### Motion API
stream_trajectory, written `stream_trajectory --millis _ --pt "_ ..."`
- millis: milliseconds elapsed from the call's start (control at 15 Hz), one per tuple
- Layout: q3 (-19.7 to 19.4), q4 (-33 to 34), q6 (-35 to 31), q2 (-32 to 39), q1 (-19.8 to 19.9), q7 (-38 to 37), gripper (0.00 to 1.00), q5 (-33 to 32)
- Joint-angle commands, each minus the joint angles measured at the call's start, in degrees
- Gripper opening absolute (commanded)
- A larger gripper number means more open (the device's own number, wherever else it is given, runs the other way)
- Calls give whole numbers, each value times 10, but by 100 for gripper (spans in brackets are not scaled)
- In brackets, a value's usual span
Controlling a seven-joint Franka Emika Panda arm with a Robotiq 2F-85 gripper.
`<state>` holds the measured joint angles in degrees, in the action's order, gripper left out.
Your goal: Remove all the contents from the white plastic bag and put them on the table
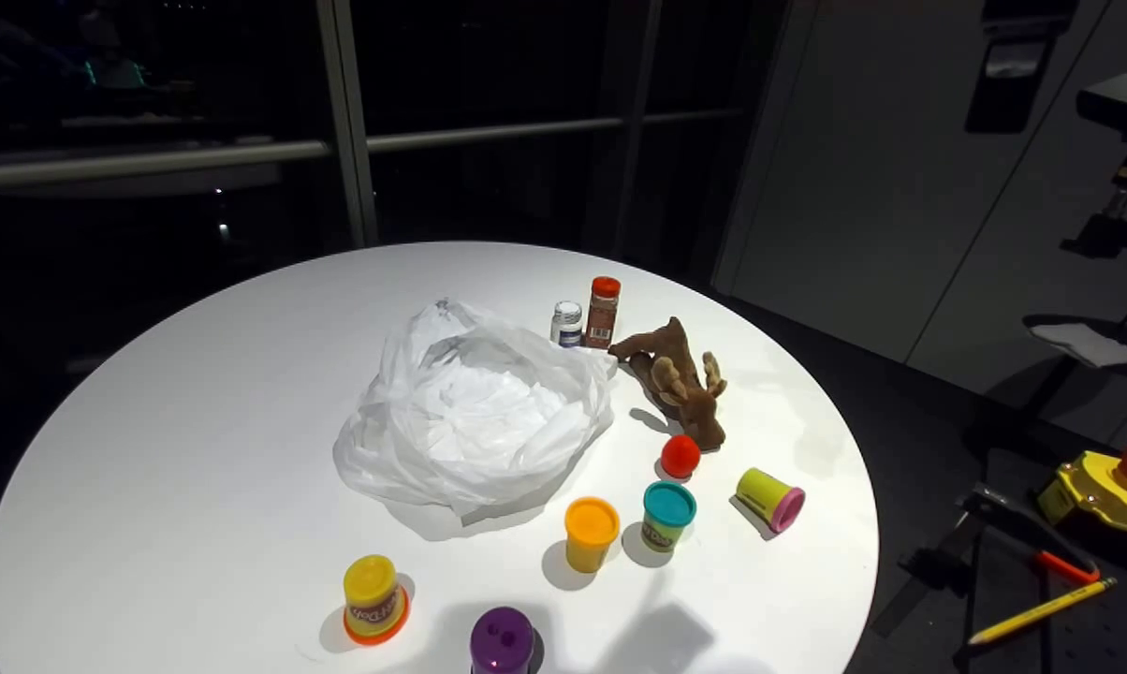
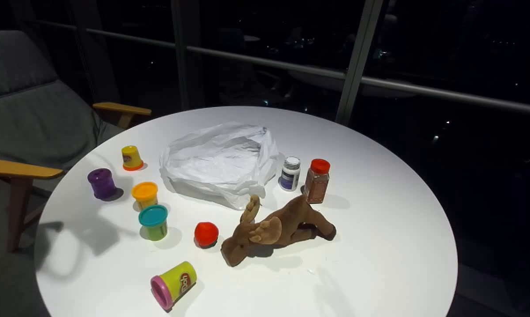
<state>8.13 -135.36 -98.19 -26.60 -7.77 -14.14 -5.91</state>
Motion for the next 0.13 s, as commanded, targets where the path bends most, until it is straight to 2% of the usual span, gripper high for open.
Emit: stream_trajectory --millis 0,67 --pt "7 -1 0 0 8 3 100 3" --pt "7 -1 -1 0 8 3 100 3"
